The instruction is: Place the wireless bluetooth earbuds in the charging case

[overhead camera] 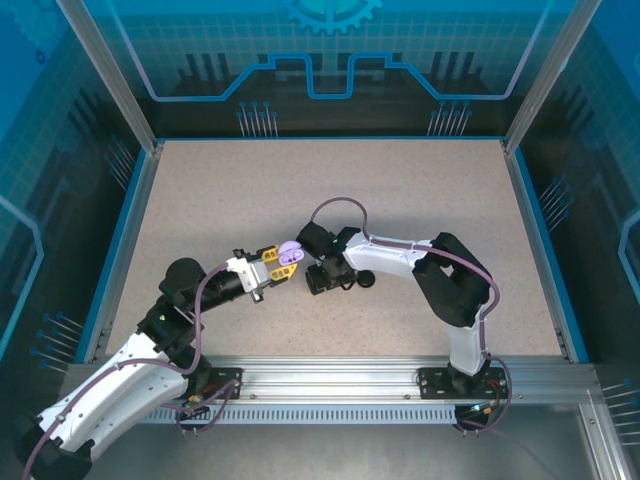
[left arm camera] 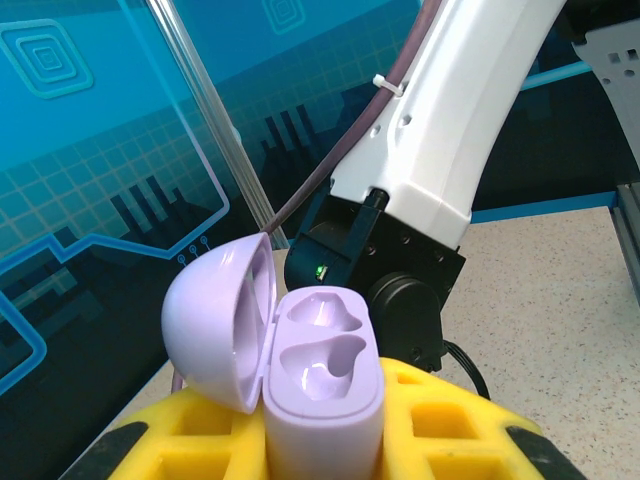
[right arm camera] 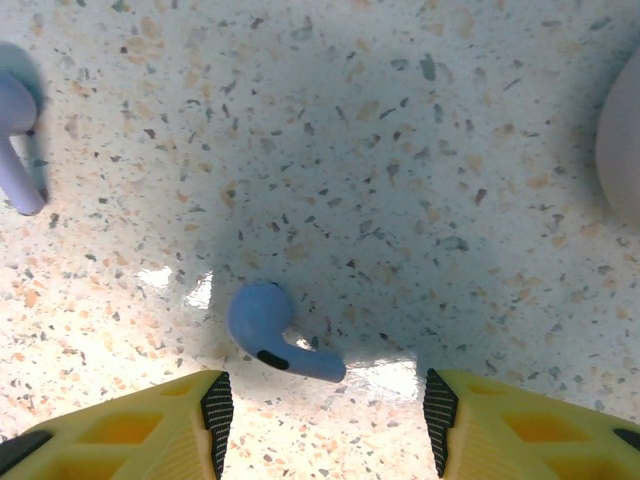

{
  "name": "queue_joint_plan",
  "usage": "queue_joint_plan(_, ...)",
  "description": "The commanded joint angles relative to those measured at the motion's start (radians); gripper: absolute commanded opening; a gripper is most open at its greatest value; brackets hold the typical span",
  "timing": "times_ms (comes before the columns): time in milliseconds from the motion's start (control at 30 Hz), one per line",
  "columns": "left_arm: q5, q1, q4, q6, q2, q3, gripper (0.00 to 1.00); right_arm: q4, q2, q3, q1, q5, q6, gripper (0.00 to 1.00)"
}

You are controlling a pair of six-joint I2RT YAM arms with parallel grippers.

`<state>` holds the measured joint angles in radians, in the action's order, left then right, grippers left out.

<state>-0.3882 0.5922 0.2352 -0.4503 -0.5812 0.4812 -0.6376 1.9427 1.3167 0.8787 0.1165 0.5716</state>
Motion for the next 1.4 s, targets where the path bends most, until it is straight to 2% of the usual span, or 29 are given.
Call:
queue_joint_plan(0, 0.012, 0.007, 0.003, 0.007, 0.005, -0.001, 0.00, -0.006, -0.006, 0.028, 0.001, -0.035, -0.018, 0.56)
queue_joint_plan(233, 0.012, 0.006, 0.002, 0.007, 0.005, -0.001, 0.00, -0.028, 0.049, 0.089, -0.012, -0.026, -0.074, 0.55)
queue_joint_plan(467, 0.015, 0.007, 0.000, 0.005, 0.006, -0.003, 0.00, -0.048, 0.101, 0.134, -0.015, -0.076, -0.084, 0.53)
queue_joint_plan(867, 0.020, 0.006, 0.002, 0.002, 0.002, -0.006, 0.00, -0.057, 0.073, 0.078, -0.002, -0.148, -0.044, 0.47)
queue_joint_plan(1067, 0.022, 0.006, 0.002, 0.002, 0.002, -0.005, 0.00, -0.069, 0.060, 0.083, -0.001, -0.138, -0.044, 0.46)
queue_joint_plan(1267, 0.022, 0.006, 0.001, 0.003, 0.002, -0.006, 0.01, -0.070, 0.045, 0.090, -0.018, -0.158, -0.045, 0.35)
queue_joint_plan(1367, 0.022, 0.006, 0.000, 0.002, 0.002, -0.006, 0.00, -0.091, 0.049, 0.104, -0.024, -0.134, -0.053, 0.37)
